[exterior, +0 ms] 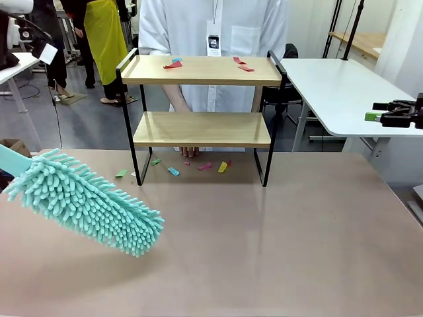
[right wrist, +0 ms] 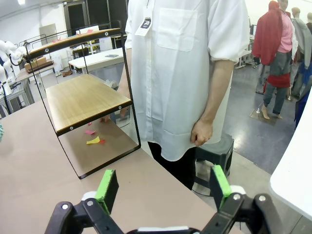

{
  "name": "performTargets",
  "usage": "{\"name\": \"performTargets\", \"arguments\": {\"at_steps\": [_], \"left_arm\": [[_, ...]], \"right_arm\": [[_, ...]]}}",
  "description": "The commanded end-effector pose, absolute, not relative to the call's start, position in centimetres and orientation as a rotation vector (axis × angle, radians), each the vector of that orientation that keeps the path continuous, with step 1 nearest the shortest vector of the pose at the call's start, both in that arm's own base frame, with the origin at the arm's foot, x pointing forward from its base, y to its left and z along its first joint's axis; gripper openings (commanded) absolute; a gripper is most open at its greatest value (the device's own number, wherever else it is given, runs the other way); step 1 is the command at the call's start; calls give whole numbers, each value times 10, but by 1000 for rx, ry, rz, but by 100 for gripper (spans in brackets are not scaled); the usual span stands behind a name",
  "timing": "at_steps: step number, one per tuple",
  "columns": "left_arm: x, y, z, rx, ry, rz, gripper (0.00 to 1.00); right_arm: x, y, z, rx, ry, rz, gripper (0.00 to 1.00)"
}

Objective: Clean the shelf.
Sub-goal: Clean the specific section of the Shelf indicated by the human with the Duster.

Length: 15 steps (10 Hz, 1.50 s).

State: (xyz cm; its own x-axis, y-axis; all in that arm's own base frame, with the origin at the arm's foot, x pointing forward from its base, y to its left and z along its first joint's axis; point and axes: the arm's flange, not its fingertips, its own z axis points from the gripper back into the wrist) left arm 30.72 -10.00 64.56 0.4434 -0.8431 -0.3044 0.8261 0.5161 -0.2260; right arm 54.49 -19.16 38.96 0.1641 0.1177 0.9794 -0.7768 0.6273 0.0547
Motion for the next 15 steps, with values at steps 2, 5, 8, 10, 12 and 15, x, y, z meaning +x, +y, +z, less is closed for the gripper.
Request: {"name": "performTargets", "arguments": {"at_steps": [2, 5, 8, 10, 12, 15], "left_arm": [[309, -107, 647, -119, 387, -1026, 13], [302, -159, 637, -337, 369, -961, 13], [280, -236, 632, -541, 371, -687, 13], [262, -281, 615, -573, 312, -422, 13], [256, -306, 597, -557, 226, -275, 13], [266, -304, 606, -572, 274, -335, 13]], "right_arm": [[545, -189, 393, 651, -1257, 711, 100], [545, -189, 393, 651, -1257, 711, 100], [545, -189, 393, 651, -1257, 711, 100], [545, -189, 393, 651, -1257, 711, 100], [545, -189, 393, 651, -1257, 711, 100], [545, -189, 393, 651, -1257, 711, 100]]}}
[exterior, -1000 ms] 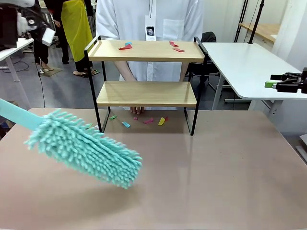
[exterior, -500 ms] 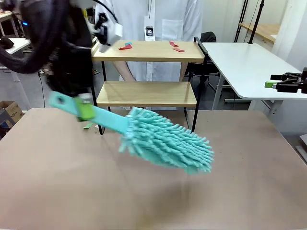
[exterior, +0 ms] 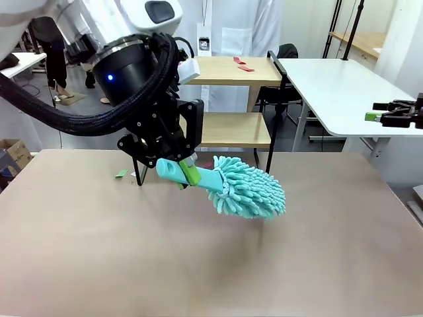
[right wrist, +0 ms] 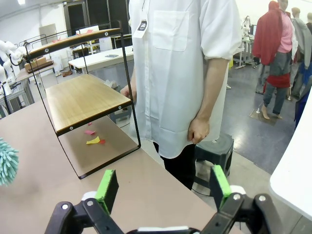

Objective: Clean the shelf.
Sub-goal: Clean the specific section of the Shelf indicated by the human with the Duster.

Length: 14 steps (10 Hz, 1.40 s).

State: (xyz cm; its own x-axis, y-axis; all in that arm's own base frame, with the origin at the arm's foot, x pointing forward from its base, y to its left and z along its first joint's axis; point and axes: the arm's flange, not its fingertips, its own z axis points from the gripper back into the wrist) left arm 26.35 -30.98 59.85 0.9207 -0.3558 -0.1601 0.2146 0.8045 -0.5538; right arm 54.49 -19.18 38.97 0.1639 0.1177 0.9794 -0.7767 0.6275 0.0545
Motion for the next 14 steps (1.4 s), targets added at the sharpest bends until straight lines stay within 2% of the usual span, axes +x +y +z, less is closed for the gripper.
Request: {"name": "performTargets", "arguments": {"at_steps": [1, 2, 5, 8, 14], "left_arm": [[262, -311, 597, -553, 259, -307, 13], [261, -326, 596, -497, 193, -265, 13], [261, -345, 568, -501, 19, -151, 13], [260, -366, 544, -453, -18, -94, 13], [274, -426, 480, -435, -216, 54, 13]], "right_arm": [[545, -189, 393, 651, -1257, 711, 100], [545, -189, 393, 651, -1257, 711, 100], [545, -189, 393, 651, -1257, 711, 100], [545, -189, 393, 651, -1257, 711, 100], [545, -189, 393, 651, -1257, 711, 100]]}}
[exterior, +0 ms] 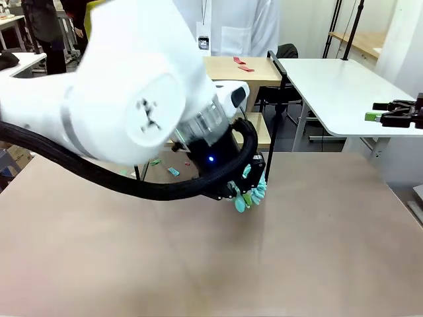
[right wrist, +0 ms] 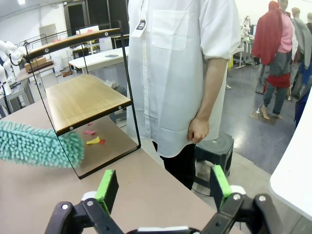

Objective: Clean the shelf.
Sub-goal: Clean the specific section of the Shelf indicated by the human with the Duster.

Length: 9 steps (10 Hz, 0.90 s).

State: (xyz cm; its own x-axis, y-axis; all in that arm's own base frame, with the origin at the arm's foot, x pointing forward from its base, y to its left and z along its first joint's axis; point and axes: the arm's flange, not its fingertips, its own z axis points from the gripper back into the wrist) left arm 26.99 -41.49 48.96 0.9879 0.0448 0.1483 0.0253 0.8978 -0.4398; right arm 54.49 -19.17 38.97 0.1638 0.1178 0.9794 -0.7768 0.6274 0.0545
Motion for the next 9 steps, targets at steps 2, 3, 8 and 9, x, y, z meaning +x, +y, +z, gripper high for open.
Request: {"name": "performTargets", "arguments": {"at_steps": [2, 3, 8, 9], "left_arm": [[283, -443, 455, -420, -305, 105, 13], [288, -451, 447, -402, -360, 127, 13], [322, -493, 414, -383, -463, 89, 13], [330, -502, 408, -375, -469, 66, 13]], "right_arm": [[545, -189, 393, 651, -1257, 711, 100], [545, -189, 393, 651, -1257, 711, 100], [545, -189, 393, 651, -1257, 711, 100], [545, -189, 393, 651, -1257, 711, 100]]}}
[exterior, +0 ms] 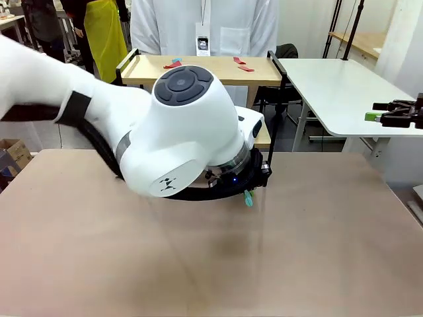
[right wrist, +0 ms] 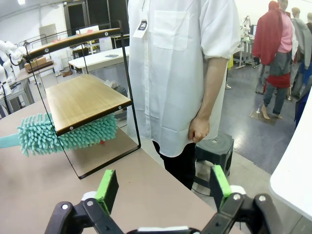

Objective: Clean the shelf.
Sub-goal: Clean the specific section of the Shelf indicated by the human with the Duster.

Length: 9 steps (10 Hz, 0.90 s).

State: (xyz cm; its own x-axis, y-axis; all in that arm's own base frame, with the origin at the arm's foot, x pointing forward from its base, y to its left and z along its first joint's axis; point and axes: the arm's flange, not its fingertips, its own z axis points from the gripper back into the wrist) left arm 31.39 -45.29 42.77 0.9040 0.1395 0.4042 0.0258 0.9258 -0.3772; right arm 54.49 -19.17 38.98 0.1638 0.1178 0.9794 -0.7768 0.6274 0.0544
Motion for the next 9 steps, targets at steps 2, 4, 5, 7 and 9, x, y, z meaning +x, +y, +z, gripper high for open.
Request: {"name": "performTargets", "arguments": {"at_steps": [2, 4, 5, 7, 9], "left_arm": [[339, -517, 397, -360, -459, 29, 13], [347, -528, 384, -343, -438, 14, 13], [351, -530, 377, -329, -425, 25, 13], [356, -531, 363, -280, -396, 51, 13], [356, -529, 356, -240, -405, 79, 13]], "right_arm": [[545, -189, 393, 651, -1257, 711, 100], [545, -189, 393, 651, -1257, 711, 100], [545, -189, 393, 651, -1257, 711, 100], [545, -189, 393, 651, -1257, 711, 100], [545, -189, 393, 651, -1257, 711, 100]]}}
